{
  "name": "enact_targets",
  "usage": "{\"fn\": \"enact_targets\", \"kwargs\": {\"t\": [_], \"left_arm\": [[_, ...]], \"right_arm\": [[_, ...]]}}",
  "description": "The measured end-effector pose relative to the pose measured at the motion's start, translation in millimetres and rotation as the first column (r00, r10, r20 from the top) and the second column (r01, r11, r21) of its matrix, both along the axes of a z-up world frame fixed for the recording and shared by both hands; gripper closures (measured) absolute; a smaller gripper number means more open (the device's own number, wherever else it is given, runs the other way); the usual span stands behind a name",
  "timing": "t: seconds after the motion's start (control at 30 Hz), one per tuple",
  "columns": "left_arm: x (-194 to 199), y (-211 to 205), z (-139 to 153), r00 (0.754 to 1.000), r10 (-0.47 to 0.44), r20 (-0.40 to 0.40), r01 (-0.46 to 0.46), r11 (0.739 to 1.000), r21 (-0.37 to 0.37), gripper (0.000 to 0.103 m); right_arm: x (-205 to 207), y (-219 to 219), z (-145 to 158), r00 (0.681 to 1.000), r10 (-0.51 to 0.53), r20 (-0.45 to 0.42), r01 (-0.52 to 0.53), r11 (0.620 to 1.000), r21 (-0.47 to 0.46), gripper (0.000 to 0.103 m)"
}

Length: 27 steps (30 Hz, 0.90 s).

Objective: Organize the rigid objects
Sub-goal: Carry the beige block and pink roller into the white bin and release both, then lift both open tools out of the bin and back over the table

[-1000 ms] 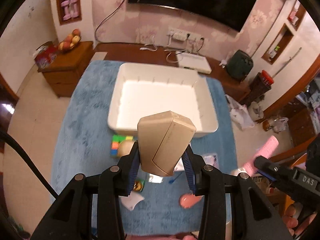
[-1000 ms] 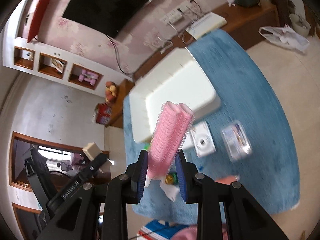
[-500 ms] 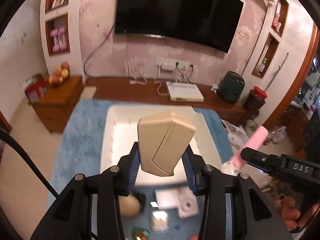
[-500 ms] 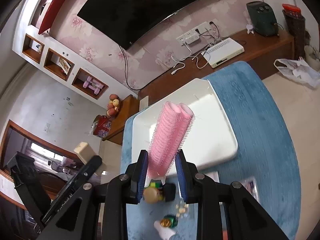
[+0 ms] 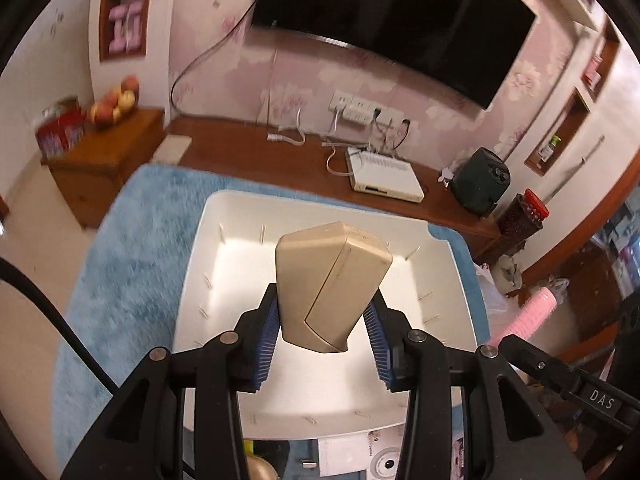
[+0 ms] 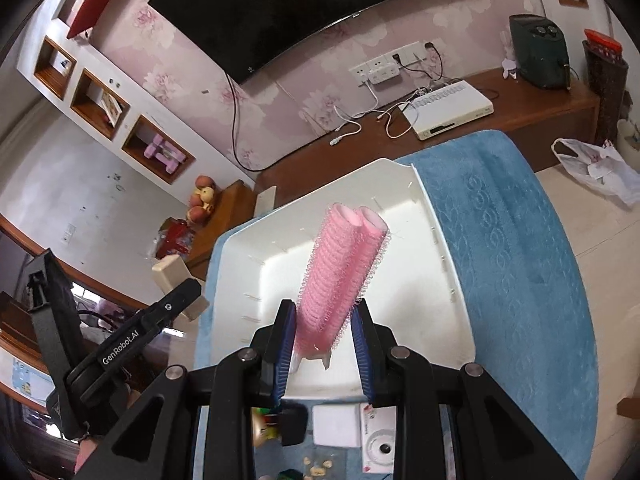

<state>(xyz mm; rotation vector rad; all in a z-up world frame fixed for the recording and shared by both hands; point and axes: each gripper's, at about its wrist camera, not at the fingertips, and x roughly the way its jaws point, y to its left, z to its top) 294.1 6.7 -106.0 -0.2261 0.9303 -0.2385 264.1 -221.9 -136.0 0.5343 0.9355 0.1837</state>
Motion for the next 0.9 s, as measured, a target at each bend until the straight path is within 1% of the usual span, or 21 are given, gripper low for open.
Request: {"fn": "enact_targets", "kwargs": {"t": [0.1,0.23,0.27,0.3,0.33,0.37,0.4,0.47,0.53,0.57,0.7,0.77,0.9], "left_arm": [[-2,-3,-1,1.0,0.01,0.008,-0.01,0.999,0.043,0.059],[1,-2,-1,1.0,0.008,-0.022,-0.007,0.999,0.036,0.057],[1,0,1,1.0,0.015,-0.02,-0.014,0.999,0.036,0.052],[-1,1,6,1.0,0.021,-0.005,-0.021,0.999,0.035,0.043],[-3,3,9,1.0,0.026,0.01,-0.026,0.999,0.036,0.037],[-4,3,14,0.999,0.031,0.028,-0.032,0.999,0.042,0.025],[-8,4,21,0.998,0.037,0.053,-0.04,0.998,0.053,0.017],[-11,6,30,0.995,0.045,0.087,-0.052,0.995,0.083,0.016],[-15,7,38,0.993,0.049,0.103,-0.061,0.992,0.114,0.016],[-17,8,43,0.993,0.052,0.11,-0.065,0.991,0.119,0.016],[-34,14,62,0.985,0.073,0.153,-0.089,0.991,0.103,0.016],[-42,15,71,0.981,0.081,0.179,-0.1,0.99,0.104,0.016],[-64,18,89,0.967,0.09,0.24,-0.118,0.988,0.104,0.016]], "right_arm": [[5,0,-4,1.0,0.001,-0.004,-0.001,1.0,-0.014,0.073],[7,1,-4,1.0,0.004,0.001,-0.004,1.0,-0.017,0.071],[6,1,-3,1.0,0.002,0.003,-0.002,1.0,-0.016,0.069],[6,0,-3,1.0,-0.001,0.011,0.001,1.0,-0.012,0.066],[4,-1,-1,1.0,-0.004,0.019,0.004,1.0,-0.002,0.053],[1,-1,1,1.0,-0.006,0.03,0.005,1.0,0.011,0.042],[-2,-2,4,0.999,-0.006,0.044,0.005,1.0,0.018,0.04],[-9,-3,11,0.997,0.001,0.079,-0.002,1.0,0.024,0.039],[-16,-4,19,0.995,0.0,0.103,-0.003,1.0,0.02,0.036],[-20,-5,24,0.993,-0.001,0.119,-0.001,1.0,0.018,0.034],[-40,-8,44,0.983,-0.001,0.183,0.0,1.0,0.001,0.029],[-53,-9,55,0.975,-0.001,0.22,0.003,1.0,-0.009,0.025],[-79,-10,72,0.957,0.002,0.289,0.005,1.0,-0.023,0.023]]}}
